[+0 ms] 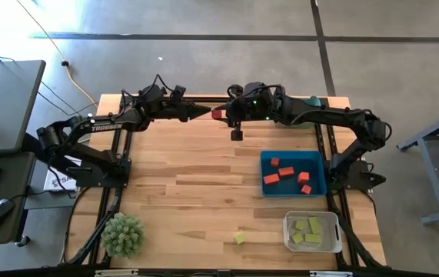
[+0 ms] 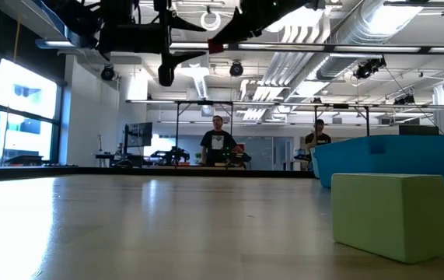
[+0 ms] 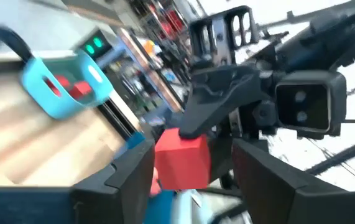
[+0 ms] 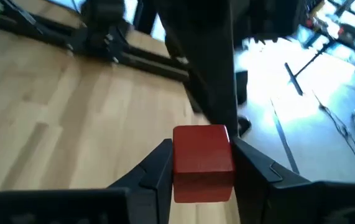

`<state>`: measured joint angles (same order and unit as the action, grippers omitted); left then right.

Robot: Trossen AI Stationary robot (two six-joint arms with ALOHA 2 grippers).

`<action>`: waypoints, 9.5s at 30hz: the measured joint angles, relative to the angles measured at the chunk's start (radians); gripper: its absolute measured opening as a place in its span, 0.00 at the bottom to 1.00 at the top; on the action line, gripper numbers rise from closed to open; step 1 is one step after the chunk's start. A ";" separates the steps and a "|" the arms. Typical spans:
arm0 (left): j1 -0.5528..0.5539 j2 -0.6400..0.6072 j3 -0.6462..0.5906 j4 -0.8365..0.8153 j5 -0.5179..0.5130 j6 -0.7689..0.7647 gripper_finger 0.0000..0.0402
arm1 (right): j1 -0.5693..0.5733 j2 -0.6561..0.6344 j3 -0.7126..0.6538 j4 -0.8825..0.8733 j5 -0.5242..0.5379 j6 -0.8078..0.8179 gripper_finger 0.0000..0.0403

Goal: Sort & place blocks by color
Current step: Put the red wooden block into the green bin, then put the green wooden block into the white bin

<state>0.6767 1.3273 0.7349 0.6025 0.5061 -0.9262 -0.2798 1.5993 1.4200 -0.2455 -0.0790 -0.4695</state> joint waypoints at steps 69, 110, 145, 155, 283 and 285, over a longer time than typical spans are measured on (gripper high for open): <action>0.050 -0.001 0.000 -0.135 -0.203 1.027 0.52 | -0.702 0.208 0.000 -0.966 0.180 0.768 0.47; -0.090 -0.001 -0.001 -0.386 -0.240 0.771 0.52 | 0.105 0.014 0.000 -0.744 -0.054 0.941 0.51; -0.661 -0.001 -0.001 -0.629 -0.604 0.326 0.52 | 0.685 0.015 0.000 -0.553 0.094 0.671 0.51; -0.686 -0.001 -0.001 -0.645 -0.605 0.309 0.52 | 0.778 0.044 0.000 -0.387 0.109 0.577 0.51; -0.704 -0.001 -0.001 -0.624 -0.604 0.301 0.52 | 1.281 0.114 -0.178 -0.894 0.210 2.194 0.34; -0.704 -0.001 -0.001 -0.603 -0.604 0.301 0.52 | 1.281 0.114 -0.179 -0.893 0.209 2.193 0.44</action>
<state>-0.0277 1.3258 0.7341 -0.0008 -0.0975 -0.6253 1.0012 1.7130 1.2415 -1.1386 0.1299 1.7238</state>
